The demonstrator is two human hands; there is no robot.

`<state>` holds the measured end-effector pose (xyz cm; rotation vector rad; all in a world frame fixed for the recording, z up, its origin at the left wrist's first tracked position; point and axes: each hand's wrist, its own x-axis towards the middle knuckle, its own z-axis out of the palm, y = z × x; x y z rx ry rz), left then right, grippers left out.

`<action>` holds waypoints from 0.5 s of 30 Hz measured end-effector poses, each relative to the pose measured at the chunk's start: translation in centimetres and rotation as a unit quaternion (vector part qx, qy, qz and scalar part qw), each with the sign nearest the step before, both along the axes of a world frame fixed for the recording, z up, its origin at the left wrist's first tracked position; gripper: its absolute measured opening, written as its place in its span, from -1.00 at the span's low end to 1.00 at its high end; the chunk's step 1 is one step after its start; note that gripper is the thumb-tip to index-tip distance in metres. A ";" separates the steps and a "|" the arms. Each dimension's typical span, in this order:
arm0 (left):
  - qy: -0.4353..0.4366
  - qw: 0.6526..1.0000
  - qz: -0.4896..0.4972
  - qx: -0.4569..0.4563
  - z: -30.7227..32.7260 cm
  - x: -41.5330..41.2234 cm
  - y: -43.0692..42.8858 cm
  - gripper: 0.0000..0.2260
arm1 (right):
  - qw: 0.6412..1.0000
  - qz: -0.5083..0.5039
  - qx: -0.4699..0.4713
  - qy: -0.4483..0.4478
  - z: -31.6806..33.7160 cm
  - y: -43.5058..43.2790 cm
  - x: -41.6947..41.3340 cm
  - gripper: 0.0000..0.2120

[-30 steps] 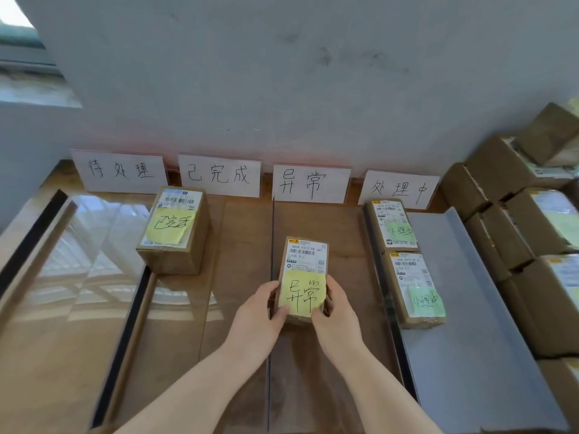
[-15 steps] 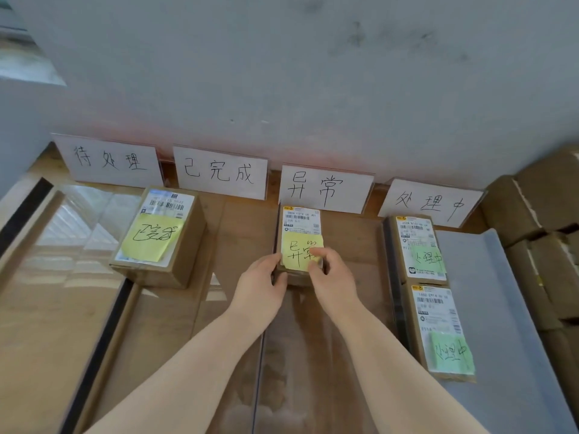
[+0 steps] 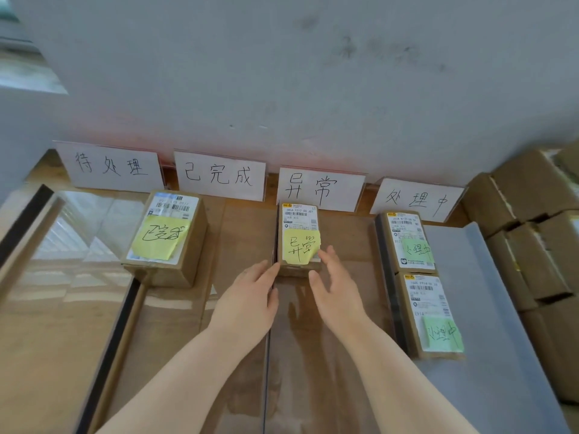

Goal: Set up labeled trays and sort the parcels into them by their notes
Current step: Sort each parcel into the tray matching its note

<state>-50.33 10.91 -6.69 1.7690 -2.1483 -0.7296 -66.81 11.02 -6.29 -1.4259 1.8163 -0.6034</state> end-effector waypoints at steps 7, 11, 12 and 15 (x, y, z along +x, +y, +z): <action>-0.119 0.984 -0.097 -0.093 0.6 3.5 3.0 -0.57 | 0.996 0.051 -0.014 0.067 2.4 5.9 3.2 -0.50; -0.139 0.976 -0.134 -0.098 1.3 4.6 5.5 -0.56 | 0.995 0.054 -0.017 0.081 3.0 9.6 5.0 -0.50; -0.148 0.974 -0.143 -0.093 1.6 4.6 6.2 -0.55 | 0.995 0.055 -0.018 0.087 3.1 10.5 5.2 -0.50; -0.156 0.972 -0.152 -0.091 2.7 4.3 8.3 -0.52 | 0.995 0.051 -0.017 0.087 3.8 13.1 5.0 -0.49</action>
